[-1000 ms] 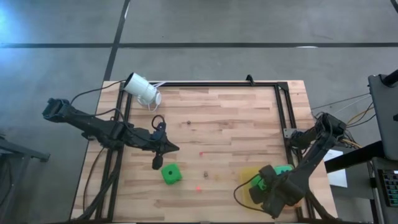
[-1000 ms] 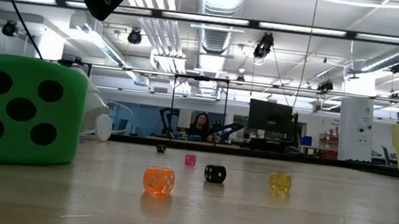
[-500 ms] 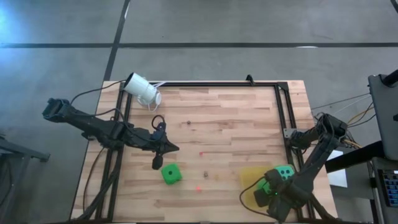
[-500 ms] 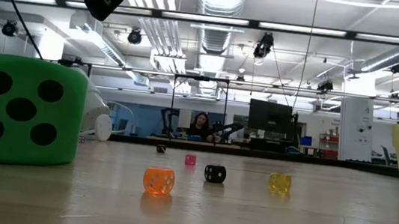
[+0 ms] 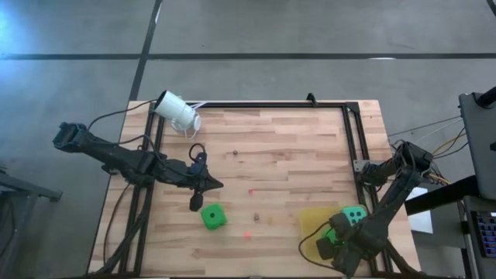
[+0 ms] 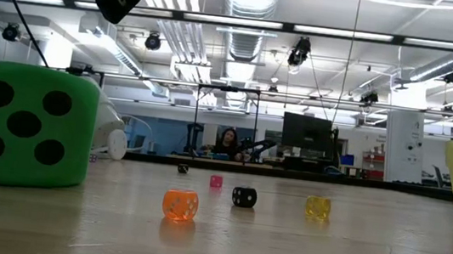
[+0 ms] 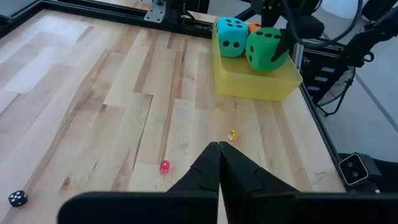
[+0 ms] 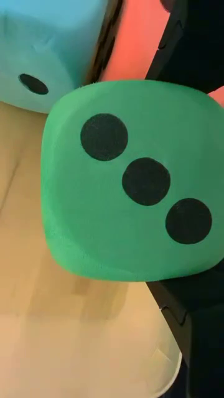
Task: Pick & Place Dice
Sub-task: Put the top large green die into the yellow bin
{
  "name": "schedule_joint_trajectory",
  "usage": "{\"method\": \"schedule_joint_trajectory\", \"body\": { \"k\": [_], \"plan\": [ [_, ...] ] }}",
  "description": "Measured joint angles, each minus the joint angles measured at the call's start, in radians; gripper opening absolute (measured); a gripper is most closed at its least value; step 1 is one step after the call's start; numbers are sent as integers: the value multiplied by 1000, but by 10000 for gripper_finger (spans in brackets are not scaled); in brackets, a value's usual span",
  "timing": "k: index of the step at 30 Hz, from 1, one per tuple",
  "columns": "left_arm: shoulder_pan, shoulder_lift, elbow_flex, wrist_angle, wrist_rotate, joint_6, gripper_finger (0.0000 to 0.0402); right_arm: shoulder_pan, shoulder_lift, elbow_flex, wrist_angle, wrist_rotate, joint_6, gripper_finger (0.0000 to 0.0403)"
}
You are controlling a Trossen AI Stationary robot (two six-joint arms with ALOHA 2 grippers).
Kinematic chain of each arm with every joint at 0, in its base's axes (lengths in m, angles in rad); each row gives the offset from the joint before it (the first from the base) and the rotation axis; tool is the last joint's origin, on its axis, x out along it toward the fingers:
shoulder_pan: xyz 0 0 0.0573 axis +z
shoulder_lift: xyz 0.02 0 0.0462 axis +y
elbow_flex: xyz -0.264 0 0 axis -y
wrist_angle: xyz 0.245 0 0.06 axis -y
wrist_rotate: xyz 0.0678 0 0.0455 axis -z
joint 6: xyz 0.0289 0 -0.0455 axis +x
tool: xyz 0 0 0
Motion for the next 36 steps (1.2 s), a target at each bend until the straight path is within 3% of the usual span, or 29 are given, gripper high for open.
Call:
{"method": "schedule_joint_trajectory", "body": {
  "k": [5,12,20,36],
  "plan": [
    [0,0,0,3,0,4,6,0,0,-3,1,-12,0,356],
    [-5,0,0,5,25,141,6,0,0,-12,3,-13,0,364],
    [-14,8,0,8,266,264,6,0,0,-16,4,-12,-1,366],
    [-13,9,0,3,263,263,6,0,-2,-16,5,-8,-13,366]
  ]
}}
